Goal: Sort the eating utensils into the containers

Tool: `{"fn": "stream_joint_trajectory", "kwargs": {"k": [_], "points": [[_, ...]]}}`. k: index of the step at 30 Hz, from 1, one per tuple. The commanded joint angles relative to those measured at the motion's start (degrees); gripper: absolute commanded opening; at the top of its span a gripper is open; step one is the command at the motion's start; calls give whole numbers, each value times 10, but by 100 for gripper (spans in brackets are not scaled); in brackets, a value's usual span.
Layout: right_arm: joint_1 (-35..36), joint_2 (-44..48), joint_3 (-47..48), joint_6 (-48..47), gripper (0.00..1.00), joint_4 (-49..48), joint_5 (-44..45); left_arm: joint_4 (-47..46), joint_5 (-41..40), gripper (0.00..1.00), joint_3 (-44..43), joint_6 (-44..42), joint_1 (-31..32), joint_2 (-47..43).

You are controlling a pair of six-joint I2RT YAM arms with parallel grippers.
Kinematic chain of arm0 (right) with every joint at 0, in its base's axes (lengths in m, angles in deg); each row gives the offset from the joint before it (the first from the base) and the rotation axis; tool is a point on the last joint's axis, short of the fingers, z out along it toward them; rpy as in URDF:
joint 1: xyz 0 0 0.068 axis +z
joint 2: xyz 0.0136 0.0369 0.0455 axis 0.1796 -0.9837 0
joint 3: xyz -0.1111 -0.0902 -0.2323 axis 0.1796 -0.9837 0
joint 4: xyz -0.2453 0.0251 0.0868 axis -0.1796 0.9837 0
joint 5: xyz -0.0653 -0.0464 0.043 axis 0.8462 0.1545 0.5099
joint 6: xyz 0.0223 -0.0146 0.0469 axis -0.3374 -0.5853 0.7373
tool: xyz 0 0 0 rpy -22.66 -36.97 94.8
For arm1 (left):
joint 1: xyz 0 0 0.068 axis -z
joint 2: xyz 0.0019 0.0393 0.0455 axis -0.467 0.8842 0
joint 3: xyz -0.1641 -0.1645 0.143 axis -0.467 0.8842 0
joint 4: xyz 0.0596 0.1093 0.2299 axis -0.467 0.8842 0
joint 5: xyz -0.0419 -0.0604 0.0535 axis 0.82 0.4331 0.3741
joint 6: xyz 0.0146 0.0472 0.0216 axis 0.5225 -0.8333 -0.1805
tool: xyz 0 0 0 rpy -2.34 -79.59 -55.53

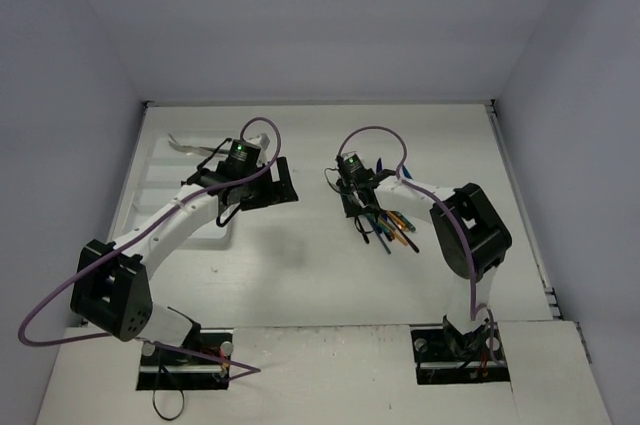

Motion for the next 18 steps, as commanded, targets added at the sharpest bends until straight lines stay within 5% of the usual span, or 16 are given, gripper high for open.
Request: {"fn": "stream_joint_trajectory", "kwargs": {"k": [1,5,18], "points": [[-5,-42,22,2,19,10,5,-21,-1,82,-30,8,3,-7],[-4,-67,40,-7,0,11,-22,-20,-1,82,-30,6,3,-11],[21,15,56,-46,0,2,-169,-7,-6,82,-37,4,3,-29]]}}
